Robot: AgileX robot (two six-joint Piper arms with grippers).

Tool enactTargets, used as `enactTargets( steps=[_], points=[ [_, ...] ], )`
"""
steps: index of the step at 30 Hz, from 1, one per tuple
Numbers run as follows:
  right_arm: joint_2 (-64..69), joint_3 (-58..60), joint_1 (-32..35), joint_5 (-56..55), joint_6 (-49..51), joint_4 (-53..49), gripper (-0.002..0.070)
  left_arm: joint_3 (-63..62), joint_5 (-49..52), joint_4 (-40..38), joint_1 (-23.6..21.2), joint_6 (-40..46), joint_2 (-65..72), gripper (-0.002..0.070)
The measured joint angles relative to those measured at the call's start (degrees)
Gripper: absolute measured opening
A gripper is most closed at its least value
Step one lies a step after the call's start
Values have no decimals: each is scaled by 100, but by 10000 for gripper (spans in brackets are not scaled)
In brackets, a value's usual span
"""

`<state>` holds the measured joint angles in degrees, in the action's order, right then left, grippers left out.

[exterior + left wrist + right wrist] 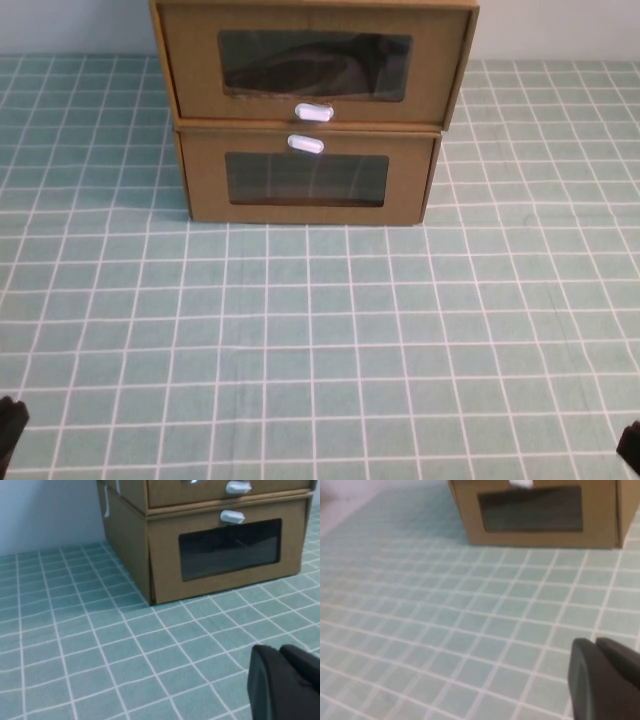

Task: Close the shoe box

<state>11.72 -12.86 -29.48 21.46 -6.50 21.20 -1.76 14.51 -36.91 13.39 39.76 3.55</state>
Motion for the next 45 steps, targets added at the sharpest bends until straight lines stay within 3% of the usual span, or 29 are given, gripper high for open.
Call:
enactTargets(
  steps=[5,24,27,35,45],
  points=[
    [3,314,0,-157,-522,-152,-11,304,-552,-141,0,0,21,-5],
    [3,314,15,-431,-771,-459,-11,327,-405,-187,0,0,21,-5],
    [-7,414,453,-746,-776,-646,-11,327,-405,-187,0,0,21,-5],
    [-622,1159,2462,-1096,-785,-646,-11,327,-397,-187,0,0,21,-5],
    [-1216,1441,2659,-245,-785,-646,-11,327,-397,-187,0,0,21,-5]
  ],
)
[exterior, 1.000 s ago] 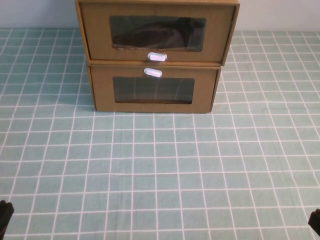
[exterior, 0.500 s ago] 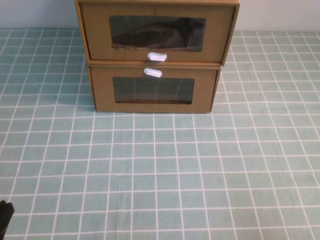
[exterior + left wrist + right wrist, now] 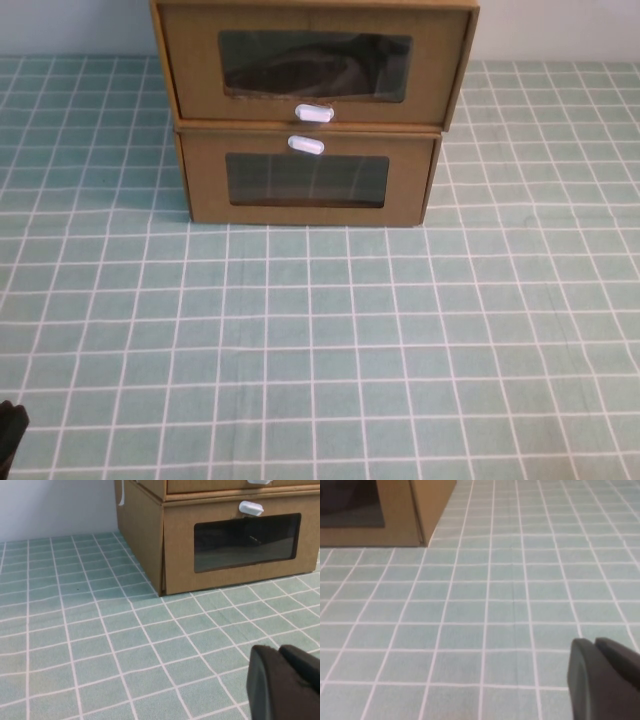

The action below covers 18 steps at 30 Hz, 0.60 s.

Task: Close the shoe box

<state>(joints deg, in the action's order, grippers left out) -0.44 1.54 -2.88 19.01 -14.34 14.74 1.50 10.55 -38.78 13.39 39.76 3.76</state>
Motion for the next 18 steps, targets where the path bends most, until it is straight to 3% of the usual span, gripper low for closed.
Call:
enactTargets(
  steps=[18],
  points=[
    [0,0,0,156,0,130,-11,0,0,0,0,0,0,-5]
  ],
)
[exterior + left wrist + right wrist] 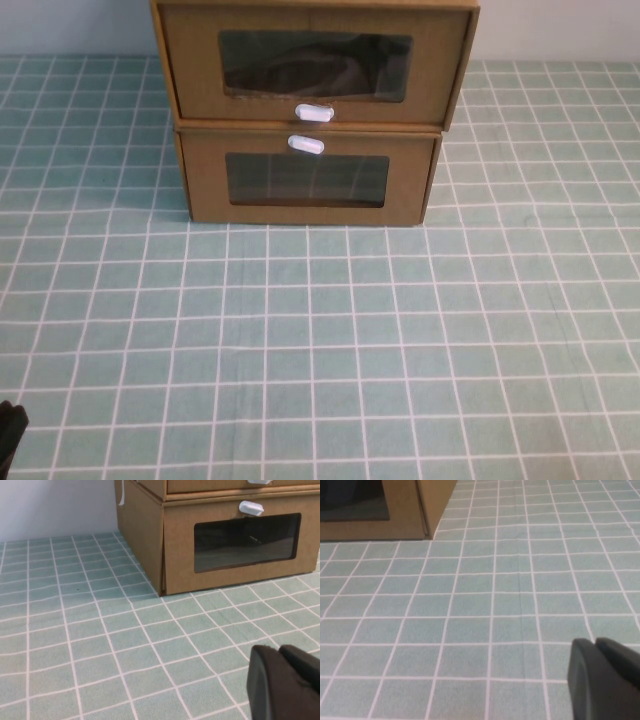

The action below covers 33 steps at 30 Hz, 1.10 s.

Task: Close the shoe box

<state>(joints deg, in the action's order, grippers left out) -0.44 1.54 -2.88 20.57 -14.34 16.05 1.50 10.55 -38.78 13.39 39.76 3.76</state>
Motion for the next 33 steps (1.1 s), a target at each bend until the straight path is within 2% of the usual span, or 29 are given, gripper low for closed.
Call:
enactTargets(
  steps=[5,8,13,16,24,33],
  points=[
    [0,0,0,0,0,0,-11,0,-45,59,0,90,0,-5],
    [0,0,0,0,-11,0,-11,0,-291,520,0,13,0,-5],
    [0,0,0,0,-14,0,-11,0,-541,2457,-384,-1750,-277,-5],
    [0,0,0,0,-4,0,-11,0,-334,3137,-626,-2466,-420,-5],
    [-7,0,0,4,-4,4,-11,0,1058,3463,-724,-2811,-434,-5],
    [-7,0,0,4,-4,13,-11,0,1083,3476,-724,-2881,-434,-5]
  ],
)
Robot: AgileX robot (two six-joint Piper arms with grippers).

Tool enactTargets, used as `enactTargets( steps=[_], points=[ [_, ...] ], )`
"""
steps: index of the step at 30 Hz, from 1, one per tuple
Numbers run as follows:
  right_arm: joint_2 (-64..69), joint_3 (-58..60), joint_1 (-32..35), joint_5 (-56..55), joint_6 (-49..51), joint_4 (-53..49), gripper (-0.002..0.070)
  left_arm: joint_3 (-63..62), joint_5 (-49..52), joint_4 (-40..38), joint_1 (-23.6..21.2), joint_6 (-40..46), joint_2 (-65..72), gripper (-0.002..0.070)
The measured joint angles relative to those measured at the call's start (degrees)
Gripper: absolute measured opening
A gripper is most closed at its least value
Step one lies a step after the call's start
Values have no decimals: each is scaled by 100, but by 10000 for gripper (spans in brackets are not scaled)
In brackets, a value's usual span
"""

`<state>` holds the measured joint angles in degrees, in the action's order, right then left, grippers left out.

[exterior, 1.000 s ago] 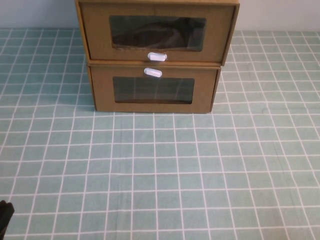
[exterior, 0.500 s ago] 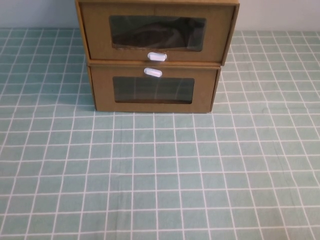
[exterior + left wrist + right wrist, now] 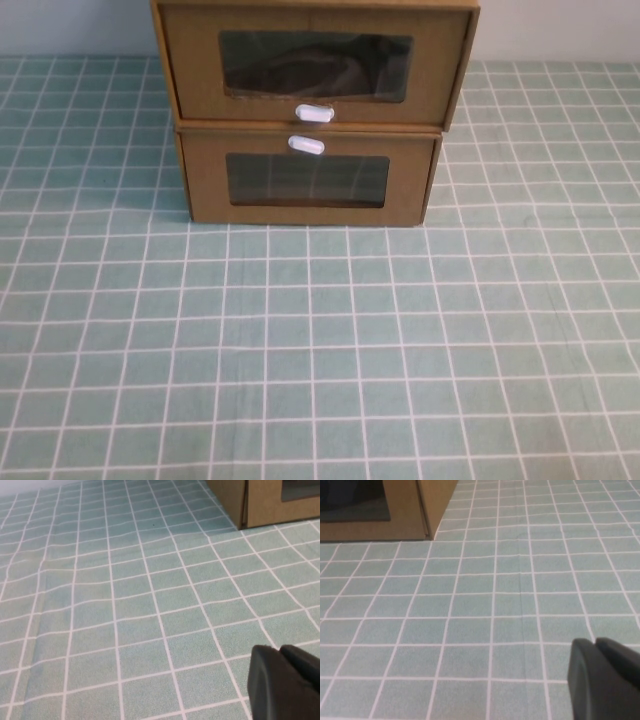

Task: Close the shoe box

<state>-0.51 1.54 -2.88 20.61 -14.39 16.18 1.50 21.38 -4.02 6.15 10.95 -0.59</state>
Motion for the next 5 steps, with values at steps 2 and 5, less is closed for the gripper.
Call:
enactTargets(
  steps=[2,5],
  points=[
    [0,0,0,0,0,0,-11,0,0,0,0,-6,0,-5],
    [0,0,0,0,0,0,-11,0,0,0,0,-14,0,-5]
  ],
)
